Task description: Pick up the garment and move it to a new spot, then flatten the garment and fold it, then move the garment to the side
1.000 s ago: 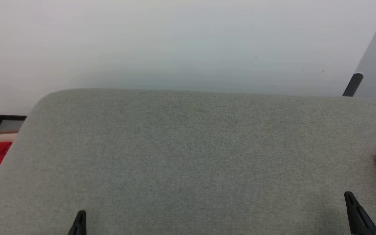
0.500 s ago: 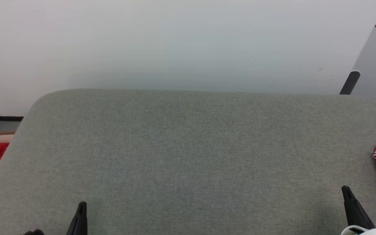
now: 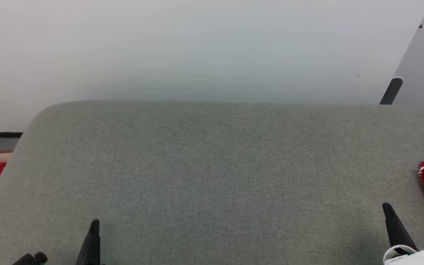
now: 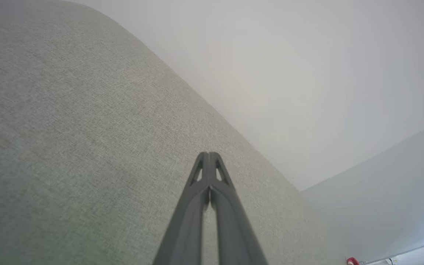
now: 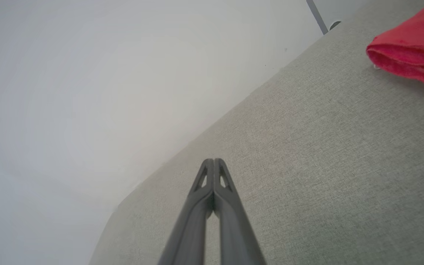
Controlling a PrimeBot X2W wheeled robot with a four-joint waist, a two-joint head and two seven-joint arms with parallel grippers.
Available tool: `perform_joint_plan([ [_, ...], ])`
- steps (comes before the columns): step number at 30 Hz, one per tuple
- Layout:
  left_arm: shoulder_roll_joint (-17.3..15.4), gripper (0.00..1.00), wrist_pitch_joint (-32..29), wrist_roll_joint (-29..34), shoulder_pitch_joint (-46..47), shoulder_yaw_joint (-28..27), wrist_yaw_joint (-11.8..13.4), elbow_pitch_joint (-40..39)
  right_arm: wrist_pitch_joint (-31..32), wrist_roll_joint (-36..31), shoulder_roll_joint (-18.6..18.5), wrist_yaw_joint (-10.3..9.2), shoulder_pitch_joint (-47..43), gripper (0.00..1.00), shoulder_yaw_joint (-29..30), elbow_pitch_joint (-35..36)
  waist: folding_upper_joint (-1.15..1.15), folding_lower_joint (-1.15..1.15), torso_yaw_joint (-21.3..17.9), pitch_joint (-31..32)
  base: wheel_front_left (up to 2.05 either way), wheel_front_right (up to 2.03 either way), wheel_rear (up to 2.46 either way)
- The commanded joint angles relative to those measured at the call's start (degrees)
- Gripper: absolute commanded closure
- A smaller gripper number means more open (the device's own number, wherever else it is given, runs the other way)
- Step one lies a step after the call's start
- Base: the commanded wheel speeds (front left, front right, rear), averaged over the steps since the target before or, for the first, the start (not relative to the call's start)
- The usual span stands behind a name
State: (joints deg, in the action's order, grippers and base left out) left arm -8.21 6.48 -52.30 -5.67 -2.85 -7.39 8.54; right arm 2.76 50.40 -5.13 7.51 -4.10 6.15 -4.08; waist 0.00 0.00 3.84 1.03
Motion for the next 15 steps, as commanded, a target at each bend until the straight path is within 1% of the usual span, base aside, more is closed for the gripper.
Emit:
perform_joint_plan([
  [1, -0.1, 1.00, -0.4, -1.7, 1.4, -0.4, -0.1, -0.3, 0.1, 1.9, -0.1, -0.01, 1.5, 1.00, 0.2, 0.3, 0.00, 0.00, -0.1, 0.0, 0.00, 0.00, 0.00],
  [15, 0.9, 1.00, -3.0, -10.4, 3.8, -0.9, -0.1, 0.9, 0.9, 10.7, 0.4, -0.02, 3.5, 1.00, 0.3, -1.9, 0.00, 0.00, -0.7, -0.2, 0.00, 0.00, 0.00],
])
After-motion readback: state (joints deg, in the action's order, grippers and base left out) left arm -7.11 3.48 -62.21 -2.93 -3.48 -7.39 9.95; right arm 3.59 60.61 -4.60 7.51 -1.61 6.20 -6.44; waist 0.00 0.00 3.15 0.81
